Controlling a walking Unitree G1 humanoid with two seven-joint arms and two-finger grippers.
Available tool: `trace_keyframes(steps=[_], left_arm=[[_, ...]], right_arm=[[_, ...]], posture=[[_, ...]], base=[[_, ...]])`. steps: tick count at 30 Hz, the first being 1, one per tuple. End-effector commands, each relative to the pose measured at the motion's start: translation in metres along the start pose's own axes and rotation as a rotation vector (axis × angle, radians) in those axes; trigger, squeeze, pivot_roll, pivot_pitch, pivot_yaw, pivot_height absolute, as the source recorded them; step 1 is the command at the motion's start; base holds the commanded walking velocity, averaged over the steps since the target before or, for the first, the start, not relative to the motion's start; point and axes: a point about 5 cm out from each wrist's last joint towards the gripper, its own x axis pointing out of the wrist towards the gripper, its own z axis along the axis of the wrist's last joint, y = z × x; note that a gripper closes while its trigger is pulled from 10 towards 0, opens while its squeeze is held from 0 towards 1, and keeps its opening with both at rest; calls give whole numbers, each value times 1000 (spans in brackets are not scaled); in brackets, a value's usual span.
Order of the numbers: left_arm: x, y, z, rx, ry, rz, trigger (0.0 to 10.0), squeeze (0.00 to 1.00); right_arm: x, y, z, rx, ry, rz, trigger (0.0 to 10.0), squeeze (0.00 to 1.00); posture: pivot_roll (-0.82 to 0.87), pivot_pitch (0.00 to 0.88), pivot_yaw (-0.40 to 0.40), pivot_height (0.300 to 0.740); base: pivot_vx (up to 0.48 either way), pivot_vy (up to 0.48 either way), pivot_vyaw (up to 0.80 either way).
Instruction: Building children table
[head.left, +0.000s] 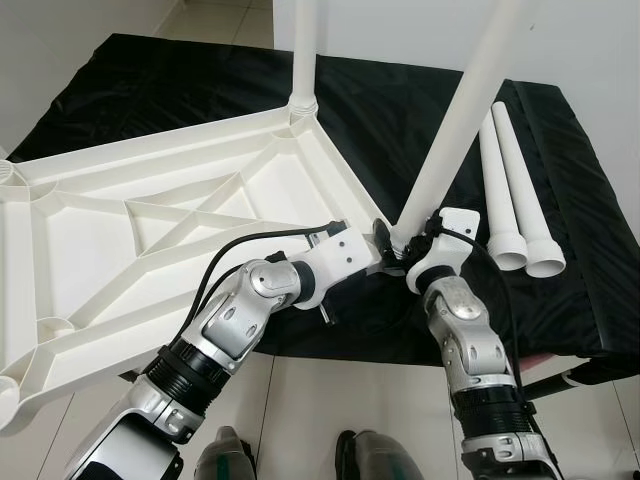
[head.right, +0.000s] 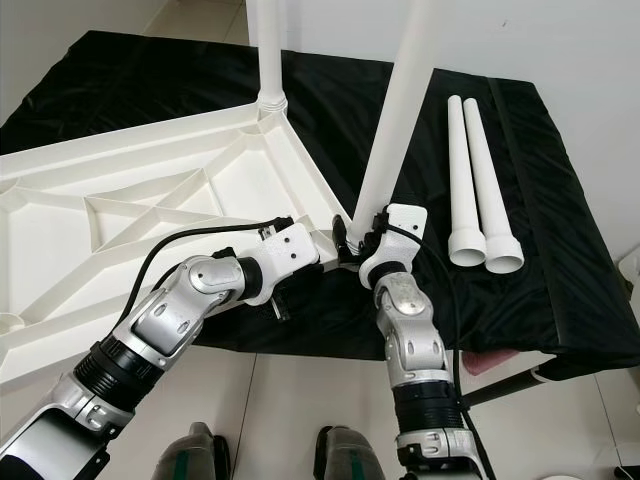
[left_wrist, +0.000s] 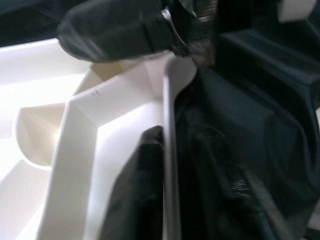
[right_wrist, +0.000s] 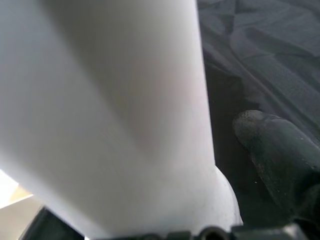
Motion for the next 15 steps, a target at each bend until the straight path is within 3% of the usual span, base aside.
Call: trace_keyframes(steps=[1,2,11,12,13,15], left_arm=[[1,-6,-7,-8,31,-46,10000,1000],[2,-6,-7,-1,37,-38,10000,0],[3,-5,-8,-30,53,-28,10000,0],[4,-4,-9,-47,57,-22,4392,0],[4,-4,-10,-55,69,-16,0,0],[5,-3,-12,-67,80,-15,0,0]], right_arm=[[0,-2,-3,8,21,0,10000,0],[-1,-3,-4,6,23,0,10000,0],[-2,-2,-4,13,18,9,10000,0],[-2,-2,-3,13,17,9,10000,0],[-2,-2,-3,13,16,9,10000,0],[-2,-1,-3,10,14,12,10000,0]], posture=[[-50,63,-39,740],[-49,63,-38,740],[-51,62,-34,740],[-56,59,-31,740],[-57,59,-33,740],[-60,57,-33,740]], base=[[0,0,0],[0,0,0],[0,0,0],[0,0,0],[0,0,0],[0,0,0]])
